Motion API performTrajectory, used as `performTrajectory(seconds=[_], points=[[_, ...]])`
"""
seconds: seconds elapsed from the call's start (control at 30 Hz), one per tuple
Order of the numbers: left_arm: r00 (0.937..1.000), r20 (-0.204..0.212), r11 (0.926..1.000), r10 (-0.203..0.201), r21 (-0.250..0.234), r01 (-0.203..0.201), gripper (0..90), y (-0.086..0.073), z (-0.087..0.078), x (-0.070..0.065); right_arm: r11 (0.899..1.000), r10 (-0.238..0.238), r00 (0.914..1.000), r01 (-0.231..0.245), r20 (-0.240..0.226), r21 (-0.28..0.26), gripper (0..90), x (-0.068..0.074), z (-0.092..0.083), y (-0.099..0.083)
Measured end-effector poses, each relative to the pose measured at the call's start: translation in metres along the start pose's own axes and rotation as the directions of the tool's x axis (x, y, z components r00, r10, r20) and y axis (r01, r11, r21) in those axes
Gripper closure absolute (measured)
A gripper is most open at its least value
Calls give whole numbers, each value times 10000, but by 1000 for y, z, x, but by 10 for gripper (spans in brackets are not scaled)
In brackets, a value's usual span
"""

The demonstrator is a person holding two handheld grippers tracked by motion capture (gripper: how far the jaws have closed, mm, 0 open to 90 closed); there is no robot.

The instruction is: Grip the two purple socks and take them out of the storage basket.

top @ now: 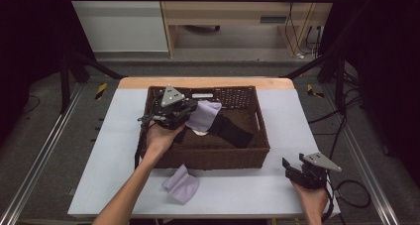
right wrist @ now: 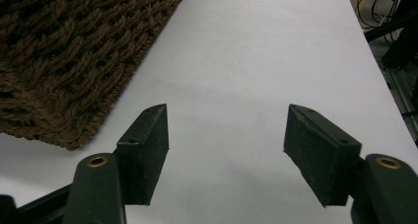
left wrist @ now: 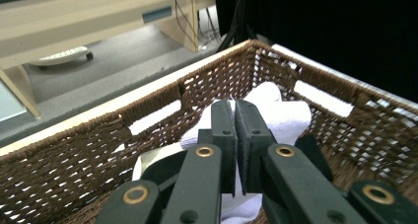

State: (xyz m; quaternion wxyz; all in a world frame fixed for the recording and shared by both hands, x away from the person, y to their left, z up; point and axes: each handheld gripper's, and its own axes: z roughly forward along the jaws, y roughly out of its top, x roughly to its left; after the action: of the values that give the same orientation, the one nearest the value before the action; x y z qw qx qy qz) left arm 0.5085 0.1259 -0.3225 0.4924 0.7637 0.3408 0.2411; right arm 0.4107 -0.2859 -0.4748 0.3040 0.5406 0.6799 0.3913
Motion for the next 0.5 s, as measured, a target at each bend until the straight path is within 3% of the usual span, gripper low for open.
performTrajectory(seconds=[0.13,0.5], points=[[9996,157,9984,-227,-516,235,865,0,-17,0,10000,-3,10000,3,9,-5,337,0,-1,0],[9992,404,9917,-46,-1282,98,865,-6,-58,-2,10000,41,10000,-41,-12,-3,338,-1,-3,-2]])
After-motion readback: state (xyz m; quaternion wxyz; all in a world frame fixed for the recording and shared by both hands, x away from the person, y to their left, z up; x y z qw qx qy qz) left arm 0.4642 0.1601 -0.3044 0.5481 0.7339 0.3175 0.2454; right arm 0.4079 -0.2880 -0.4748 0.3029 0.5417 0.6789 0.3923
